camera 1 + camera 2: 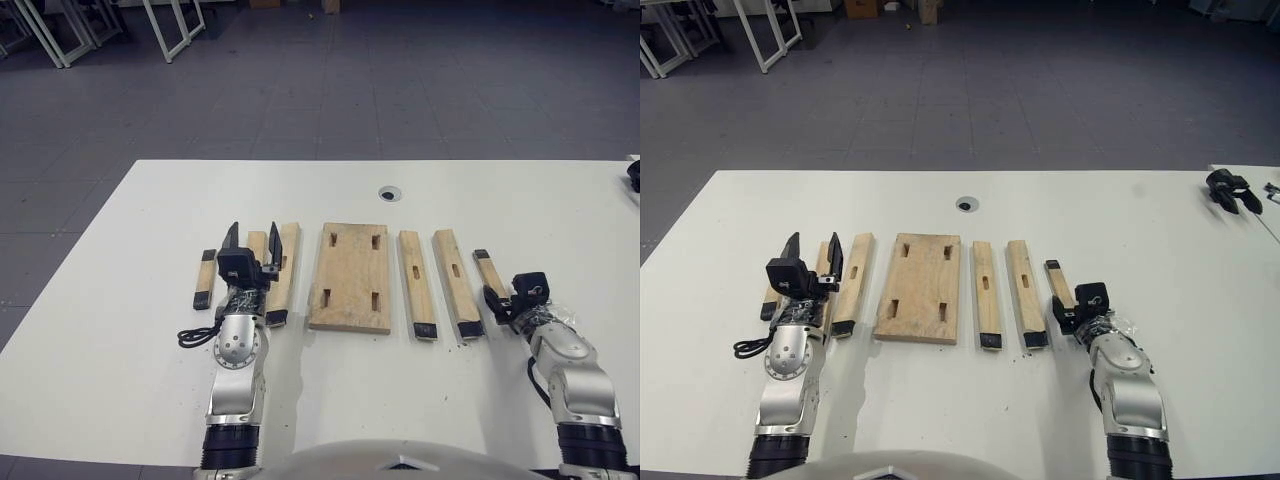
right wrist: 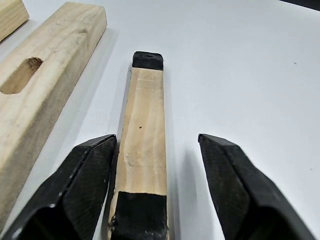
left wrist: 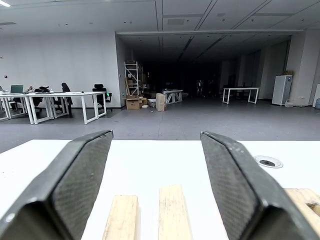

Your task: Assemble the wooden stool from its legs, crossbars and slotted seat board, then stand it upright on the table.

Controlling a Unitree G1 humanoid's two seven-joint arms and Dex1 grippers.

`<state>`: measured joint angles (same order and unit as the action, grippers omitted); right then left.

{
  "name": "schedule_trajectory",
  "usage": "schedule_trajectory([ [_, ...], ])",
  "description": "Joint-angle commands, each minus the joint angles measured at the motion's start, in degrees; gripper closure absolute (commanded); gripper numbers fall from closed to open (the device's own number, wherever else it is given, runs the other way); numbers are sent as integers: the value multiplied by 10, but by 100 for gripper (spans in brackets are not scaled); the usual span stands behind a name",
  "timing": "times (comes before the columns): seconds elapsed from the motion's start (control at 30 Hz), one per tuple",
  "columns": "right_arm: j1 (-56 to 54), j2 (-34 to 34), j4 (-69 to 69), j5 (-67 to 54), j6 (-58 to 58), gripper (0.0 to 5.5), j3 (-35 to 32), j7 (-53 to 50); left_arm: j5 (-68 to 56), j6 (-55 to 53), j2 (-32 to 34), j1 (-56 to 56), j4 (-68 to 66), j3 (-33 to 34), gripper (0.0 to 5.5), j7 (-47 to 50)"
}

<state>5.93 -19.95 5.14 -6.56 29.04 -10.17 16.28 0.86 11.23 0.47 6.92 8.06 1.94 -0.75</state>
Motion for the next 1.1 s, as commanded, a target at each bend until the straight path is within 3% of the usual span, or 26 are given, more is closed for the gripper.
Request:
schedule_trajectory([
  [0.03,41,10,3,3,42,322,17,-4,-2,-14,2,3,11,2,227,3],
  [0.2,23,8,24,38,-22,412,25,-44,-15,-30,9,-12,20,14,227,-3],
  [0.33,-24,-8,59,90,-122,419,43,-69,-73,-129,14,-39,64,8,227,-34],
  [0.53,-108,-50,72,79,-241,419,126,66,-471,-377,-46,-78,158,22,227,-79],
  [0.7,-162,-65,75,21,-294,419,163,190,-649,-462,-37,-81,185,34,227,-58],
  [0.87,-181,-59,80,3,-330,419,180,232,-692,-500,-11,-78,177,29,227,-45],
  [1.1,-174,-83,65,64,-415,419,219,256,-740,-506,-7,-80,181,30,227,-46],
])
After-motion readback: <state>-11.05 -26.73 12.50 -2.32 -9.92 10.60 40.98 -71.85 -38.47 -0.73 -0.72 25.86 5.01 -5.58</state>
